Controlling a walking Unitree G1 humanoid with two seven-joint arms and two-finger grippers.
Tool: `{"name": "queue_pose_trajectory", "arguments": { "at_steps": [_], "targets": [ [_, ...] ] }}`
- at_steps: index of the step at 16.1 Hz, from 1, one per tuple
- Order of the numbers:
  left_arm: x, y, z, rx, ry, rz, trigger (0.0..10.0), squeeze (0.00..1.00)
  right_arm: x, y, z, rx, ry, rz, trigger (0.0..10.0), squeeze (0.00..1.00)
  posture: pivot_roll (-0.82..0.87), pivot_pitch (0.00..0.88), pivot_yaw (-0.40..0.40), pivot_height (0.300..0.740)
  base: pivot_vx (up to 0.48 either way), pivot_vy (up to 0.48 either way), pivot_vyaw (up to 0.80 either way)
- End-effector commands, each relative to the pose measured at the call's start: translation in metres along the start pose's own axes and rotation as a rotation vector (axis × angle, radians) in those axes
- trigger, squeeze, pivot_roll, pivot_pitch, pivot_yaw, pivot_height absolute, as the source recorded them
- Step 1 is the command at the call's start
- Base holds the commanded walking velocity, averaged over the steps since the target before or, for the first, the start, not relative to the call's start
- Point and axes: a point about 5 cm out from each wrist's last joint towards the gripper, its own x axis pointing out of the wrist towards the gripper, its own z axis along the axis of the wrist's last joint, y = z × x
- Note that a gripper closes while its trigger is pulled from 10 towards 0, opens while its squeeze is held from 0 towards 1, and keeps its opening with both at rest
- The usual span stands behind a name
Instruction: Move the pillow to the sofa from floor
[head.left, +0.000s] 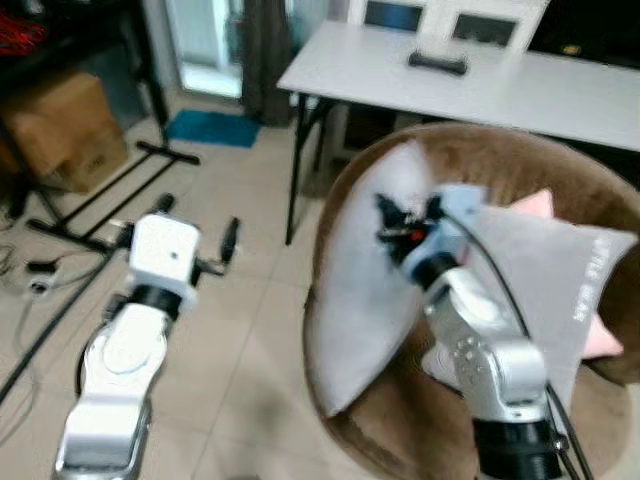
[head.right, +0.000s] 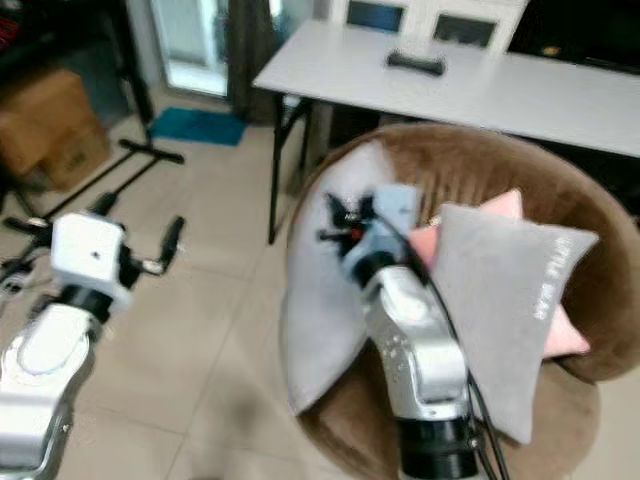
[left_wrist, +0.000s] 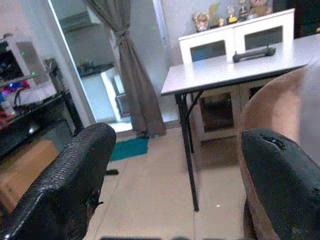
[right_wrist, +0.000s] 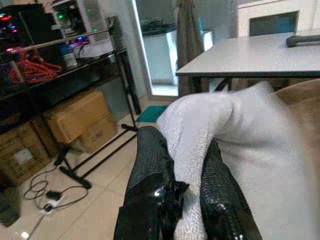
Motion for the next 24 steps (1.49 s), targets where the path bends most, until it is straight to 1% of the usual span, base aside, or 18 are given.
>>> {"name": "queue_pose_trajectory", "arguments": {
  "at_steps": [1, 5, 9, 13, 15, 17, 18, 19, 20, 22, 23, 24],
  "targets": [
    [0.002, -0.007, 0.003, -0.009, -0.013, -0.031, 10.0, 0.00, 0.001, -0.006, 0.015, -0.025, -0.070, -0.017, 10.0, 0.00, 0.13, 0.000, -0.040, 0.740, 0.289, 0.000, 0.00],
    [0.002, -0.007, 0.003, -0.008, -0.011, -0.037, 10.0, 0.00, 0.003, -0.006, 0.015, -0.031, -0.067, -0.026, 10.0, 0.00, 0.13, 0.000, -0.040, 0.740, 0.288, 0.000, 0.00],
    [0.001, -0.007, 0.002, -0.006, -0.005, -0.050, 10.0, 0.00, 0.005, -0.007, 0.013, -0.021, -0.050, -0.042, 10.0, 0.00, 0.13, 0.000, -0.038, 0.740, 0.285, 0.000, -0.71],
    [0.001, -0.010, 0.001, -0.005, 0.003, -0.079, 10.0, 0.00, 0.006, -0.009, 0.013, -0.031, -0.049, -0.053, 10.0, 0.00, 0.13, 0.000, -0.030, 0.740, 0.275, 0.000, 0.00],
    [0.001, -0.010, -0.001, 0.001, 0.015, -0.086, 10.0, 0.00, 0.007, -0.008, 0.012, -0.025, -0.043, -0.042, 10.0, 0.00, 0.13, 0.000, -0.026, 0.740, 0.000, 0.000, 0.00],
    [0.001, -0.011, -0.005, 0.022, 0.041, -0.119, 10.0, 0.00, 0.011, -0.006, 0.009, -0.029, -0.028, -0.016, 10.0, 0.00, 0.13, 0.000, -0.020, 0.740, 0.000, 0.000, 0.00],
    [0.000, -0.013, -0.007, 0.025, 0.054, -0.152, 10.0, 0.00, 0.015, -0.006, 0.007, -0.033, -0.021, -0.012, 10.0, 0.00, 0.13, 0.000, -0.017, 0.740, 0.000, 0.000, 0.00],
    [-0.002, -0.014, -0.010, 0.027, 0.079, -0.231, 10.0, 0.00, 0.025, -0.007, 0.005, -0.039, -0.010, -0.018, 10.0, 0.00, 0.13, 0.000, -0.016, 0.740, 0.000, 0.000, 0.00],
    [-0.003, -0.015, -0.011, 0.026, 0.083, -0.249, 10.0, 0.00, 0.028, -0.008, 0.005, -0.040, -0.007, -0.024, 10.0, 0.00, 0.13, 0.000, -0.016, 0.740, 0.000, 0.000, 0.00],
    [-0.009, -0.018, -0.015, 0.027, 0.127, -0.400, 10.0, 0.00, 0.051, -0.027, 0.000, -0.045, 0.025, -0.093, 10.0, 0.00, 0.14, 0.000, -0.019, 0.740, 0.000, 0.000, 0.00],
    [-0.010, -0.018, -0.017, 0.029, 0.139, -0.427, 10.0, 0.00, 0.056, -0.031, -0.001, -0.040, 0.031, -0.106, 10.0, 0.00, 0.15, 0.000, -0.024, 0.740, 0.000, 0.000, 0.00],
    [-0.012, -0.019, -0.018, 0.029, 0.160, -0.464, 10.0, 0.00, 0.064, -0.040, -0.002, -0.030, 0.048, -0.136, 10.0, 0.00, 0.15, 0.000, -0.024, 0.740, 0.000, 0.000, 0.00]
  ]
}}
